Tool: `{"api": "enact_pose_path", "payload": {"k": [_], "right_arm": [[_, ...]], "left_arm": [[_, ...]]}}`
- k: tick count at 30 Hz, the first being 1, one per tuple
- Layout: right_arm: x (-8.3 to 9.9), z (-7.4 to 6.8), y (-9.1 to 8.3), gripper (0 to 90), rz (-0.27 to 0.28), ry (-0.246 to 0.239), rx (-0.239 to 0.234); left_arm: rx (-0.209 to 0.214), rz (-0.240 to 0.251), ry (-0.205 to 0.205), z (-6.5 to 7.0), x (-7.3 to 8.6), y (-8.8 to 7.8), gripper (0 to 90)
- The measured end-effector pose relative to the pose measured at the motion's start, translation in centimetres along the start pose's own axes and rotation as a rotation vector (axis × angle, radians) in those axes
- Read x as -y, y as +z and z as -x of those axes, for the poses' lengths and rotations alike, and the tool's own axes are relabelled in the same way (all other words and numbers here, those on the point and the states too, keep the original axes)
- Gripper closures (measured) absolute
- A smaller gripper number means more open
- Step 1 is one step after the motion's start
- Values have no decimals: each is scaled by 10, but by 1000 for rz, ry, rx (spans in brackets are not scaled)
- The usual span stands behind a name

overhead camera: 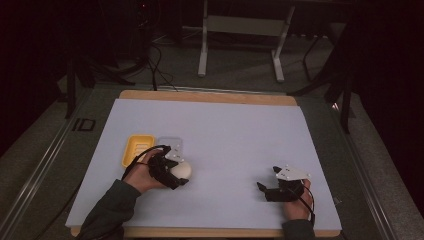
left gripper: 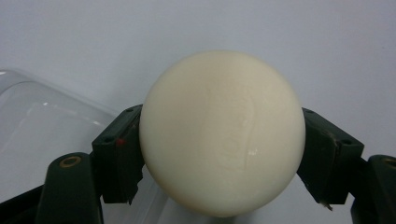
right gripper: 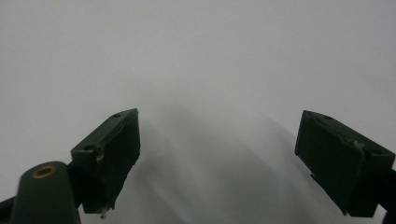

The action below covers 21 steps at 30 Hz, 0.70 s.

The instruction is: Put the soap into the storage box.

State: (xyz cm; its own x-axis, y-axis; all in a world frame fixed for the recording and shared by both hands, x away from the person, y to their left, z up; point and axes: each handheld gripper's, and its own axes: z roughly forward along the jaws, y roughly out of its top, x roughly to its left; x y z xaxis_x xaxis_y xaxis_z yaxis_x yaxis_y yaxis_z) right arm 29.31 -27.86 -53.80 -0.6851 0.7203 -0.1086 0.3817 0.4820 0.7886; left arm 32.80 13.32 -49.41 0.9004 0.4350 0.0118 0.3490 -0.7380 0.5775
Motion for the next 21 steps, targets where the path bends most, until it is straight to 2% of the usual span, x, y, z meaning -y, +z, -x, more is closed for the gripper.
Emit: {"api": "enact_pose_path", "payload": {"k": [13,21], "right_arm": [[0,0,0,140,0,-1,1],[0,0,0,139,1,-2,1]], "left_arm": [[-51,-1,-46,-5,0,-7,256],[-93,2,-95,-10,2,-11,256]]}}
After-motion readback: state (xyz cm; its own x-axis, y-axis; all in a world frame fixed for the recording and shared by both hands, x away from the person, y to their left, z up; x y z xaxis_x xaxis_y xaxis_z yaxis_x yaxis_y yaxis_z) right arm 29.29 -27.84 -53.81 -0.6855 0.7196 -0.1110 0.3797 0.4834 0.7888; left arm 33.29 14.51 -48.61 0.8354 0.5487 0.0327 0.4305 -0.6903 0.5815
